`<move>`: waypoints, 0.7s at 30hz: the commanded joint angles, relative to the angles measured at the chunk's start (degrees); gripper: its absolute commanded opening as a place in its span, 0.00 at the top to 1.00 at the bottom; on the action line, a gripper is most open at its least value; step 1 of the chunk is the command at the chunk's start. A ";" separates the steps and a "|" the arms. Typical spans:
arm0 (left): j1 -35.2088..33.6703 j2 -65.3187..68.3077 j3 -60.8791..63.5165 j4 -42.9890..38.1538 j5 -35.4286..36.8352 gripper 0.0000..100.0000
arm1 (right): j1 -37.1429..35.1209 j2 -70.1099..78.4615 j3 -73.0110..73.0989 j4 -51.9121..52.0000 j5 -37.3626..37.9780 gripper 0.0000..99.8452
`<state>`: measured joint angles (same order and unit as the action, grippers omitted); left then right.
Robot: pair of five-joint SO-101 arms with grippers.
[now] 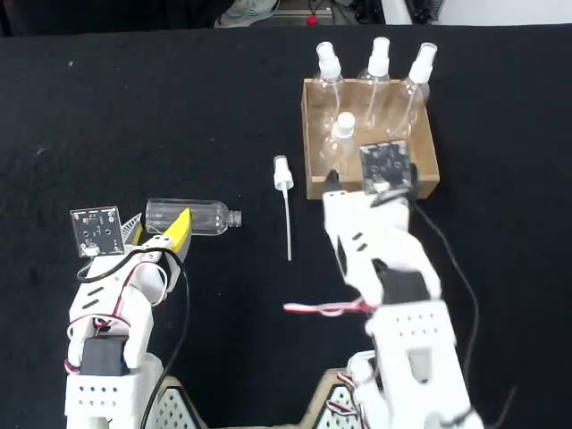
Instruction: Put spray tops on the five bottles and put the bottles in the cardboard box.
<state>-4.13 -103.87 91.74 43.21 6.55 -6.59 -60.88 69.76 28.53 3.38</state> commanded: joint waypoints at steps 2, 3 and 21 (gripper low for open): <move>-4.26 -0.62 -1.63 -1.58 -0.18 0.74 | -1.67 -14.90 -2.77 13.36 0.62 0.58; -6.20 -0.62 -2.59 -1.58 -0.09 0.74 | -3.43 -17.27 -3.38 16.26 1.41 0.58; -14.02 35.87 -28.09 -6.24 -4.66 0.74 | -29.89 -11.74 0.84 17.41 0.09 0.58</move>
<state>-17.76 -86.20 75.30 41.01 2.59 -35.69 -76.97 69.23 49.27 4.62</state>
